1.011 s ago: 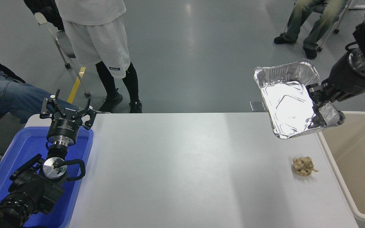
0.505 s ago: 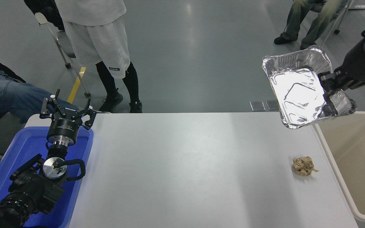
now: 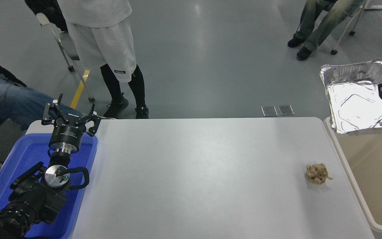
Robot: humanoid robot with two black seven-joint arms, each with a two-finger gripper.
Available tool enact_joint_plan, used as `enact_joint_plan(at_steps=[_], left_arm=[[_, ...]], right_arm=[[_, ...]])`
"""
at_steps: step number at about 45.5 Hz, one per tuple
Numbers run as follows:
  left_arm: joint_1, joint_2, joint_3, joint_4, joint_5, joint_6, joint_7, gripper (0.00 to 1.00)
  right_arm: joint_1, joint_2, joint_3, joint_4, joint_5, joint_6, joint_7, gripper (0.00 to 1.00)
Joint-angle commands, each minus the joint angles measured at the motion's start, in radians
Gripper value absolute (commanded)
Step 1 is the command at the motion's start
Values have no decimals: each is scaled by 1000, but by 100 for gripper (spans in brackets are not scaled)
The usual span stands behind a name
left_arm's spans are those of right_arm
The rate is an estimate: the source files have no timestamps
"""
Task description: Pick up foil plate and place in dustbin
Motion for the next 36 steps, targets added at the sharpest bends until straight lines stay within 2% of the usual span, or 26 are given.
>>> enact_joint_plan(at_steps=[1, 14, 27, 36], left_arm=[[0, 0, 0, 0, 0, 0, 0, 99], [0, 0, 0, 0, 0, 0, 0, 99], [0, 0, -2, 0, 0, 0, 0, 99], [0, 0, -2, 0, 0, 0, 0, 99]], right_arm=[[-242, -66, 134, -227, -16, 0, -1, 0], [-577, -63, 326, -424, -4, -26, -1, 0], [-893, -36, 531, -482, 3, -373, -1, 0], [-1051, 50, 574, -533, 38, -621, 1, 0]])
